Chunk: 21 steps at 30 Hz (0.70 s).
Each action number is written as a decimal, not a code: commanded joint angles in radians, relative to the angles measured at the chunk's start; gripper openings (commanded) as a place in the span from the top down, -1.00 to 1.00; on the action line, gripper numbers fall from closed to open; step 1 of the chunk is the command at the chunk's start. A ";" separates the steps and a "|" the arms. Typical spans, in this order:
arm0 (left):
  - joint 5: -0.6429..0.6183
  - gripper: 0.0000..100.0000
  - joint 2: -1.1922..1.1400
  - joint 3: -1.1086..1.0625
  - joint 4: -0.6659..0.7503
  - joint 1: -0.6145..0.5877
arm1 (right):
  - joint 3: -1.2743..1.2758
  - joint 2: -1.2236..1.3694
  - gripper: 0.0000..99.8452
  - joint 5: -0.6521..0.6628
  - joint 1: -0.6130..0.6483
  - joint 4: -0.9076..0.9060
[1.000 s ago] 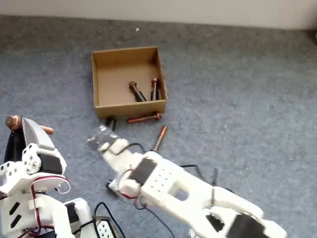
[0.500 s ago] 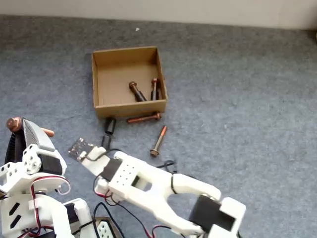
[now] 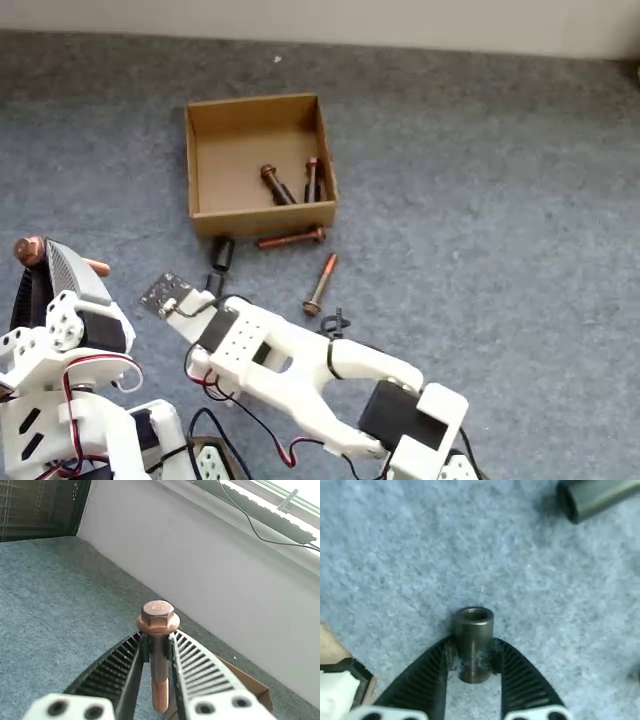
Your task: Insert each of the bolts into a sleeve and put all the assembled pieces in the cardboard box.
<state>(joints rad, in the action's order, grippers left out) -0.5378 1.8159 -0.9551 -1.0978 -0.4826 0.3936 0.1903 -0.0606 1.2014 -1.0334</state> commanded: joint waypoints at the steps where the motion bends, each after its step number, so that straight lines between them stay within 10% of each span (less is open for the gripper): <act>1: -0.008 0.99 0.005 0.050 0.006 -0.015 | -0.015 -0.101 0.99 -0.003 -0.016 -0.025; 14: 0.038 0.99 0.001 0.050 0.046 -0.004 | 0.298 -0.857 0.99 -0.003 -0.286 -0.041; 21: 0.081 0.99 0.001 0.050 0.057 0.225 | 0.418 -1.188 0.99 -0.008 -0.341 -0.028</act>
<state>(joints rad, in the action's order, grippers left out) -0.5040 1.8159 -0.9551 -1.0810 -0.3966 0.7971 -0.8485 -0.0606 0.8930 -1.0717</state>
